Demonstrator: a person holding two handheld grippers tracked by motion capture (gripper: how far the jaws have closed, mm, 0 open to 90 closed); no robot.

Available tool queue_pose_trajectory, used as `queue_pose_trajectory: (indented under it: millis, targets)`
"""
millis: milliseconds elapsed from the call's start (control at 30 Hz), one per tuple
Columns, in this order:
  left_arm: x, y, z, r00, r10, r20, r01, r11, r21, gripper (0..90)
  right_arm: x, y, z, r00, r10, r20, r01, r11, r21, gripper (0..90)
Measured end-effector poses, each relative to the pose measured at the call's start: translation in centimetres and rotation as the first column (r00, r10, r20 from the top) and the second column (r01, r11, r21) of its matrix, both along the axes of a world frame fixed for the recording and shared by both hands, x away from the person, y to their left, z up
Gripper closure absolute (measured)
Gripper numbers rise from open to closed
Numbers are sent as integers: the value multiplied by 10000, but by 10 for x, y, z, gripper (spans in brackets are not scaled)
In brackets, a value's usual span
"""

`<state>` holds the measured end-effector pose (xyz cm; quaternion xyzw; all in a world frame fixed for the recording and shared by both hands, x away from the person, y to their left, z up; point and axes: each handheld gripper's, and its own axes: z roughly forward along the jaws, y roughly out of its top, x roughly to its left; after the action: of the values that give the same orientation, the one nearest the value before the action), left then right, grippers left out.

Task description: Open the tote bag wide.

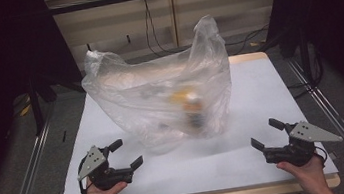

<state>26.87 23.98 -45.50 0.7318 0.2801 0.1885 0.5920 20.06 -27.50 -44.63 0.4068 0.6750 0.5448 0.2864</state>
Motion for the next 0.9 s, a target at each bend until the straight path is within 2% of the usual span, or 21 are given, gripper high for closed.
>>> queue_pose_trajectory:
  millis: [133,167,300,333,367,433,500,533,600,667,800,867,900]
  targets:
    - [0,-1,0,10000,43,45,-44,9999,93,70,0,1,0,10000,30,-88,-30,10000,0,146]
    - [0,-1,-1,10000,-32,-80,32,10000,-21,72,0,1,0,10000,40,-82,-40,10000,2,157]
    - [2,1,-1,9997,-28,-230,31,9999,107,124,2,-1,-1,9997,211,-132,-211,9998,25,244]
    - [2,1,-1,9995,-93,-295,93,10000,14,174,3,-2,0,9992,340,-218,-338,9994,121,271]
    - [3,2,0,9996,-85,-260,89,9999,121,201,4,-2,0,9988,393,-286,-390,9992,117,274]
    - [3,3,1,9997,-133,-222,137,9997,207,224,5,-2,-1,9981,518,-341,-512,9985,170,311]
    - [2,2,1,9992,-259,-301,257,9996,-78,305,5,-2,0,9974,609,-380,-605,9981,110,349]
    - [3,2,2,9994,-287,-201,290,9995,139,320,6,-2,0,9963,742,-429,-737,9972,154,381]
    - [3,2,2,9988,-426,-245,424,9990,-104,377,7,-1,0,9941,963,-505,-954,9952,207,425]
    - [4,4,2,9986,-516,-98,520,9980,361,437,8,0,1,9910,1220,-547,-1209,9924,229,489]
    - [0,2,3,9976,-600,-352,602,9982,65,539,9,2,3,9876,1480,-528,-1466,9887,300,589]
    - [1,3,4,9956,-878,-316,886,9957,266,583,10,3,3,9857,1580,-587,-1565,9872,289,650]
    - [1,2,5,9916,-1170,-548,1182,9928,191,607,11,4,4,9837,1698,-597,-1685,9854,257,673]
